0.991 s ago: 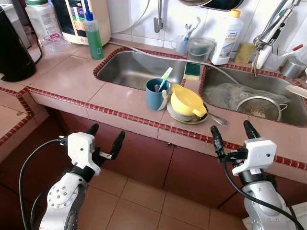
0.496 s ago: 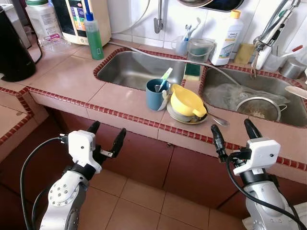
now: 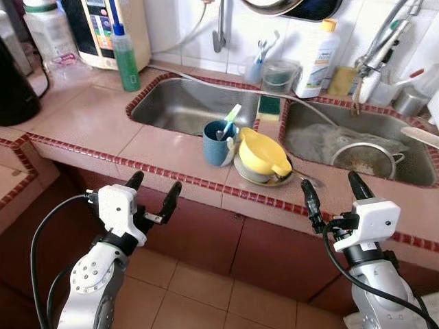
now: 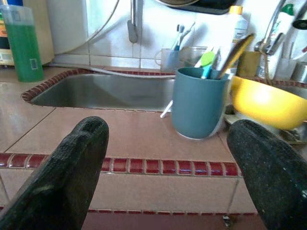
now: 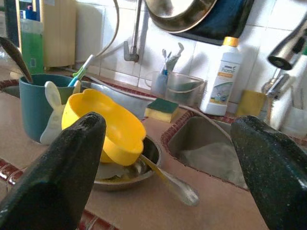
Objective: Kitchen organization
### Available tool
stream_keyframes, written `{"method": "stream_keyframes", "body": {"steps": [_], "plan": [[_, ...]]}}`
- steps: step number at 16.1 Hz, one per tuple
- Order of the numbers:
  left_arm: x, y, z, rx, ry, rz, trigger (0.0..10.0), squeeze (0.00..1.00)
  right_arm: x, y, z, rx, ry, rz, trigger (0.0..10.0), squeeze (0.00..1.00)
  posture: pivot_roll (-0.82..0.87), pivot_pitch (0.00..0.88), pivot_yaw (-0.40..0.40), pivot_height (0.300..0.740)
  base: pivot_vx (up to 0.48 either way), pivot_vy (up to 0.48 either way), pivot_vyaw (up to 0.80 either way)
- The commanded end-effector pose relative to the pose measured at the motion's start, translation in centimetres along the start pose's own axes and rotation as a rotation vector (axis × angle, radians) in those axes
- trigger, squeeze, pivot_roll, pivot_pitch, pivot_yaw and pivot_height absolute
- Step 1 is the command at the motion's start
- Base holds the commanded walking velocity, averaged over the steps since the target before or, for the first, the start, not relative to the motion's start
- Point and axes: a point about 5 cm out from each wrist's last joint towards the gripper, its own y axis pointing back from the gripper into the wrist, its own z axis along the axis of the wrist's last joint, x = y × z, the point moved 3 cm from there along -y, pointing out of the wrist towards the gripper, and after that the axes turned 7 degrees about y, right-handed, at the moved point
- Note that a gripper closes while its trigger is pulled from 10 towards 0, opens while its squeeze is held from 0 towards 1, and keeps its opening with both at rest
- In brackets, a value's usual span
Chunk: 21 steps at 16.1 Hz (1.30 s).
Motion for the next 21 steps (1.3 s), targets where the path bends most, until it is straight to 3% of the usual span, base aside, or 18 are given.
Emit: {"method": "stream_keyframes", "body": {"steps": [1, 21], "plan": [[-0.15, 0.01, 0.04, 0.000, 0.001, -0.012, 10.0, 0.00, -0.17, 0.03, 0.50, -0.019, 0.011, 0.001, 10.0, 0.00, -0.20, 0.042, -0.011, 0.740, 0.289, 0.000, 0.00], [-0.63, 0.77, -0.11, 0.010, 0.021, -0.008, 10.0, 0.00, -0.09, 0.68, 0.37, -0.001, 0.020, 0.019, 10.0, 0.00, -0.20, 0.076, -0.019, 0.740, 0.280, 0.000, 0.00]]}}
